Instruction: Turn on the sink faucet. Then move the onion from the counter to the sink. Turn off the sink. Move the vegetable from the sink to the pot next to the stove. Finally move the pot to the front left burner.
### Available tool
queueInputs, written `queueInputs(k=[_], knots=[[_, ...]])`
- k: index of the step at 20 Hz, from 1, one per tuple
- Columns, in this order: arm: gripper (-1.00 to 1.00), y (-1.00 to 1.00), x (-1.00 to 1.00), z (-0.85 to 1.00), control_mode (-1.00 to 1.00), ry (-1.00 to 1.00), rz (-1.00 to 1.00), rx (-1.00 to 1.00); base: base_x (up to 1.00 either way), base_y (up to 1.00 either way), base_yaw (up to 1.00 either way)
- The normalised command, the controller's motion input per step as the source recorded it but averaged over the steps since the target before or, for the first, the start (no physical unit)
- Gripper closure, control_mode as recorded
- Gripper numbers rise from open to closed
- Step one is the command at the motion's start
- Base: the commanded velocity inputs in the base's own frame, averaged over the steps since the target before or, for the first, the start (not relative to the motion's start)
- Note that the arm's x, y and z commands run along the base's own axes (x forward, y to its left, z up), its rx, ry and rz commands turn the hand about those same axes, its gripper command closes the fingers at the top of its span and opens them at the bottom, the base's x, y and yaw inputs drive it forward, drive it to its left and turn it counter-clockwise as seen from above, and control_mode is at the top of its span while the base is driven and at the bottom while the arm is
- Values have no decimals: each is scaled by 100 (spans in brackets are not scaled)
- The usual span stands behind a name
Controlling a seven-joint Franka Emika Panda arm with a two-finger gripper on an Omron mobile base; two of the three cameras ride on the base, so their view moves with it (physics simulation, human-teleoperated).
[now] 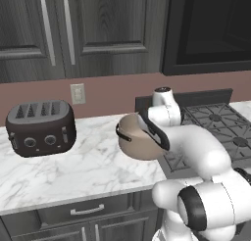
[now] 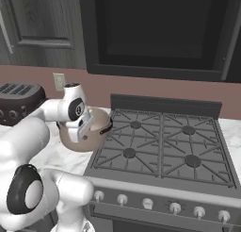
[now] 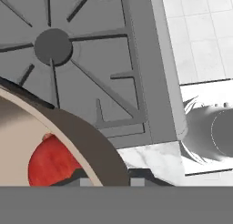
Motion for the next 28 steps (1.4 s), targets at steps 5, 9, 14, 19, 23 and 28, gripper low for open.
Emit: queueInputs(k=[5, 9, 14, 19, 23, 28], knots=[[100, -68, -27, 0, -100, -13, -26, 1, 0, 0, 0], [100, -58, -68, 0, -100, -17, -27, 0, 0, 0, 0], [100, -59, -44, 0, -100, -15, -26, 0, 0, 0, 0], [100, -61, -13, 0, -100, -12, -22, 0, 0, 0, 0], [100, -47, 9, 0, -100, -2, -12, 0, 0, 0, 0], [100, -14, 28, 0, -100, 0, -6, 0, 0, 0, 0]])
